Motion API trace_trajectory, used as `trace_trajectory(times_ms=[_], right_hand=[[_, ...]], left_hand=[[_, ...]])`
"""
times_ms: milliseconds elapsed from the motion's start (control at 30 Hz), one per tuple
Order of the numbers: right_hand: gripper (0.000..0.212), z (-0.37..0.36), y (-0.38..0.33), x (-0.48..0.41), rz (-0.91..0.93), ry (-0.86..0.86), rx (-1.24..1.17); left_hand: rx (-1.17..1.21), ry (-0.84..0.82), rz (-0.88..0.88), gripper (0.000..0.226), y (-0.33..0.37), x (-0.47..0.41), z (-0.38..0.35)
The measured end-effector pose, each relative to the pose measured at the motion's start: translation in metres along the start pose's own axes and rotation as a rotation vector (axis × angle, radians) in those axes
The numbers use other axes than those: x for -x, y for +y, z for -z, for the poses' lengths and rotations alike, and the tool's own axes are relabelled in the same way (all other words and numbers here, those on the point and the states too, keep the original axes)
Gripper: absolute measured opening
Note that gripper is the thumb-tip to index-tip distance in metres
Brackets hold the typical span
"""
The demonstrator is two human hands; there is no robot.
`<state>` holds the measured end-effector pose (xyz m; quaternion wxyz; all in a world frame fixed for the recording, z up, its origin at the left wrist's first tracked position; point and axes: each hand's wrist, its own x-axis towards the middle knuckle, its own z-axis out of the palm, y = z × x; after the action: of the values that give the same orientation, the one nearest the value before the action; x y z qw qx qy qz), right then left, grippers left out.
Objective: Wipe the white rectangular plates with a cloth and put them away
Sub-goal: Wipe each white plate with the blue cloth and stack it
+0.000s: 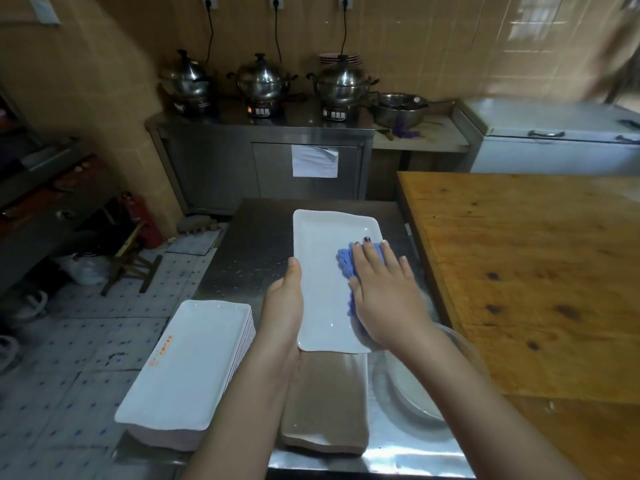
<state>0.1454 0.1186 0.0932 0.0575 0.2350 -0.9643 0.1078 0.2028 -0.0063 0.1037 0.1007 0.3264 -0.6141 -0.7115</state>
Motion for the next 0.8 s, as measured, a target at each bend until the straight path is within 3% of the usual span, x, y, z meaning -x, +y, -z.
trace_trajectory(times_ms=[267,600,733,800], right_hand=[[0.049,-0.005,-0.026,0.009,0.134,-0.057,-0.229],[0.013,-0.016,-0.036,0.023,-0.177,0.088,-0.386],[0.044,-0.020,-0.039,0.026,-0.346,0.016,-0.495],[0.029,-0.020,-0.041,0.027,-0.385,-0.047,-0.554]], left_hand=[[-0.102,0.000,0.001,0.047,-0.006,-0.010,0.005],[-0.033,-0.039,0.039,0.044,-0.027,-0.017,0.029],[-0.050,-0.085,0.081,0.043,-0.035,-0.015,0.038],[-0.035,-0.107,0.106,0.043,-0.039,-0.016,0.045]])
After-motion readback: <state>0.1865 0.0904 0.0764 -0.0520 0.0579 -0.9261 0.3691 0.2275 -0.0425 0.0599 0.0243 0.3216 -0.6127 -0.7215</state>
